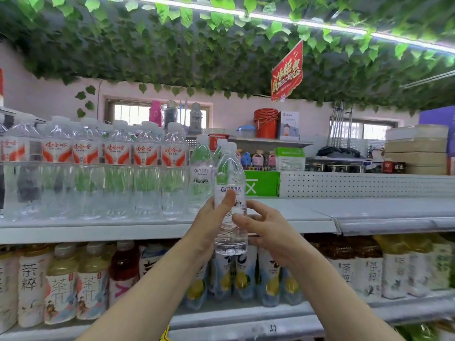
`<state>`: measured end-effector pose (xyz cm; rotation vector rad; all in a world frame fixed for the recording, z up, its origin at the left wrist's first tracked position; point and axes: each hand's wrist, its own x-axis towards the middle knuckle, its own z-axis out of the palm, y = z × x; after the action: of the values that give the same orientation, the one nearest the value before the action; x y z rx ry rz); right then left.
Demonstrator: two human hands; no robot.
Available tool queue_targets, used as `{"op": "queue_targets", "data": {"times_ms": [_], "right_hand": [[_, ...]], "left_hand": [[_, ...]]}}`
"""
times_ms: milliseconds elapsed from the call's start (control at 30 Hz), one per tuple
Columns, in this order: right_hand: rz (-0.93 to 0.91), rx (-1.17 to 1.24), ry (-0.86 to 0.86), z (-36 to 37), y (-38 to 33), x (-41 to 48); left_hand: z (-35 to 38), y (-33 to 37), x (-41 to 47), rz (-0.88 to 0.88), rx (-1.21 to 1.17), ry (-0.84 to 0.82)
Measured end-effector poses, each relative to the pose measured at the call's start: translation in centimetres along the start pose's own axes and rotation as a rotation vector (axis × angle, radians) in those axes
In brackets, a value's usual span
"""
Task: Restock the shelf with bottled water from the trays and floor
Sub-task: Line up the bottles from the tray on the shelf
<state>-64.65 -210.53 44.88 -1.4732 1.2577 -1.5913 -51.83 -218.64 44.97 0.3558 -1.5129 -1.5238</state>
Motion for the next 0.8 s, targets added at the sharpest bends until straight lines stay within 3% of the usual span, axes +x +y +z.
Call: {"op": "queue_targets", "data": {"times_ms": [400,600,800], "right_hand": [[-0.042,0.059,0.01,-4.0,-1.2,6.6],[-0.015,0.114,0.061,-4.3,0.2,10.3],[0.003,0.137,0.078,-3.6,2.0,13.2]], "left_hand": [[2.5,2.1,5.5,0.108,0.18,0.034],[-0.8,-0.4,5.7,0.214,0.496,0.315],[-2.6,-1.7,5.4,0.028,0.59,0.3]]}}
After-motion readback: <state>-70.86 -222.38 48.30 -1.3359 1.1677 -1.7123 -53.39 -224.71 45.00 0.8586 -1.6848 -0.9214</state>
